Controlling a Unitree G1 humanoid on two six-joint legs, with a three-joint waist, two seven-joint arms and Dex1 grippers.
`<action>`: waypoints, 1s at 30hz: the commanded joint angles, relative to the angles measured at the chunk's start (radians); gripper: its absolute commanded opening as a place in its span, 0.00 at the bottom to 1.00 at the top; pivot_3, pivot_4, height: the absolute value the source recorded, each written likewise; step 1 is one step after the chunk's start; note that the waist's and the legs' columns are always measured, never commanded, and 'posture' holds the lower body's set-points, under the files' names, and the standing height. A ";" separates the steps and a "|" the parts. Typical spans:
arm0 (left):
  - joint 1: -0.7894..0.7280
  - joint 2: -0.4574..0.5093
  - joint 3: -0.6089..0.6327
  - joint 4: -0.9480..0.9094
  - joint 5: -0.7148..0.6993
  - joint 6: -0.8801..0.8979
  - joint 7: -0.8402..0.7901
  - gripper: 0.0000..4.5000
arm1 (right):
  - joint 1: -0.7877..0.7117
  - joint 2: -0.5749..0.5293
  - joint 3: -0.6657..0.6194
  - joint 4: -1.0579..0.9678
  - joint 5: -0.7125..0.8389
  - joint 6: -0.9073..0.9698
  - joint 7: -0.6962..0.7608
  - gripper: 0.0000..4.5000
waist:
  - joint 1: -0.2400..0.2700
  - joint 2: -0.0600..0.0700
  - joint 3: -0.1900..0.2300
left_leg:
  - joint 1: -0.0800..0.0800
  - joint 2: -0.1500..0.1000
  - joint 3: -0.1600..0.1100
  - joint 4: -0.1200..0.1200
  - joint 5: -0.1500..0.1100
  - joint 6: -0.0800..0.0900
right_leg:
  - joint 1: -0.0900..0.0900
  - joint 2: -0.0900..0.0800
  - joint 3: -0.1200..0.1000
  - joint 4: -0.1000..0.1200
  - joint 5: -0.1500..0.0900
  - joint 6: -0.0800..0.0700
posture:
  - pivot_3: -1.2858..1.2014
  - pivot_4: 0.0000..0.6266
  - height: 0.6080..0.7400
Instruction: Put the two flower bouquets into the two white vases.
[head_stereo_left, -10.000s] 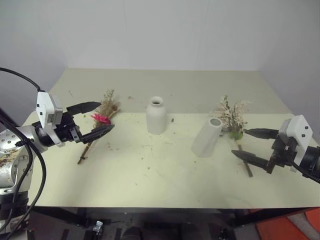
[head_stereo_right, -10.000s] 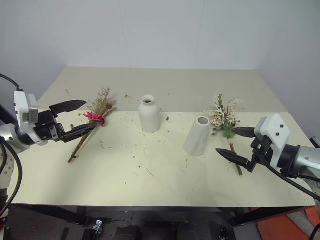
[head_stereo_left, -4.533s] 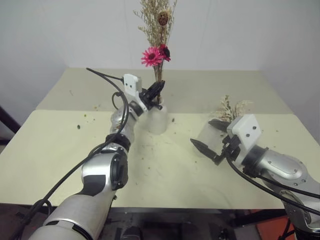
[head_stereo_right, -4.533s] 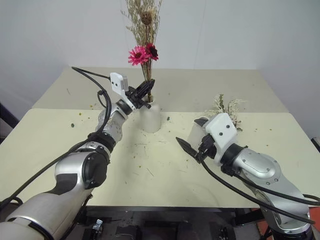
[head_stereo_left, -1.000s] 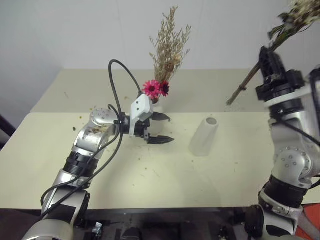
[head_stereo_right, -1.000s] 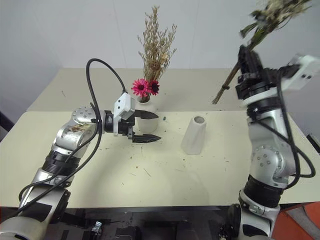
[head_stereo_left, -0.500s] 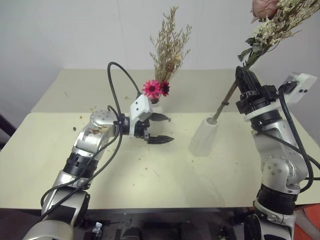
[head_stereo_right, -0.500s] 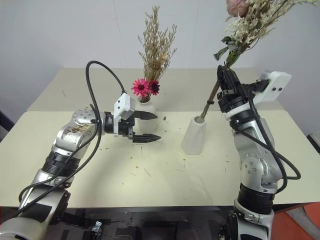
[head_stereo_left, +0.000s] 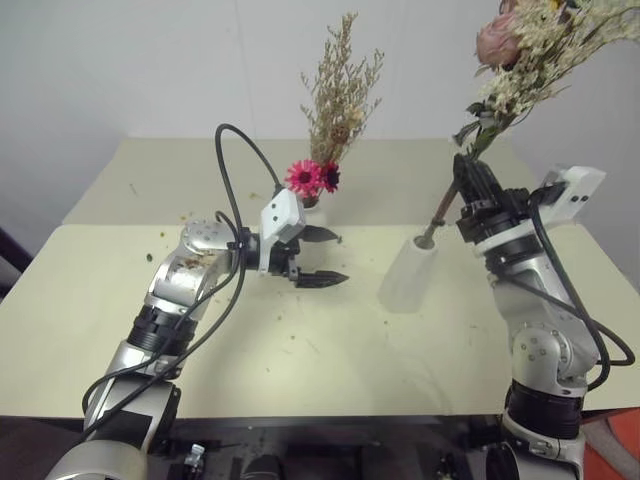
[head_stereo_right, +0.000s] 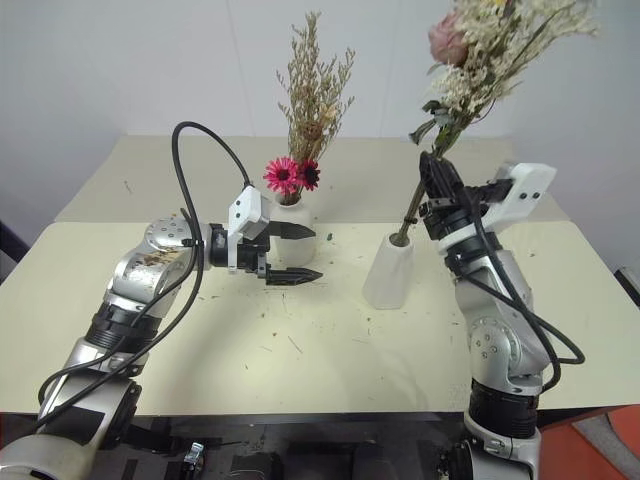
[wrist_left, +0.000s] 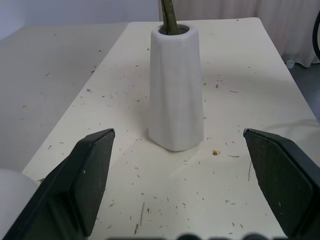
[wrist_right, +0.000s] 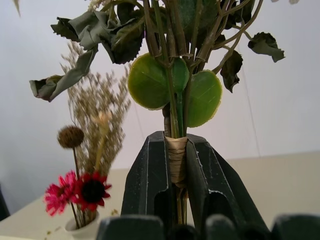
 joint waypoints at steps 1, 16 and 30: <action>-0.007 0.000 0.020 -0.027 -0.004 -0.015 0.010 1.00 | 0.009 0.005 0.009 -0.046 -0.017 -0.048 0.001 0.05 | 0.000 0.000 0.000 | 0.000 0.000 0.000 0.000 0.000 0.000 | 0.000 0.000 0.000 0.000 0.000 0.000 | 0.52 0.24 1.00; -0.010 0.003 0.021 -0.013 0.001 -0.031 0.019 1.00 | 0.063 0.059 0.084 0.031 -0.116 -0.152 0.038 0.05 | 0.001 0.000 0.000 | 0.000 0.000 0.000 0.000 0.000 0.000 | 0.000 0.000 0.000 0.000 0.000 0.000 | 0.52 0.24 1.00; -0.011 -0.004 0.021 -0.013 -0.002 -0.043 0.027 1.00 | 0.139 0.065 0.094 -0.033 -0.110 -0.201 0.109 0.73 | 0.001 0.000 0.000 | 0.000 0.000 0.000 0.000 0.000 0.000 | 0.000 0.000 0.000 0.000 -0.001 0.001 | 0.52 0.24 1.00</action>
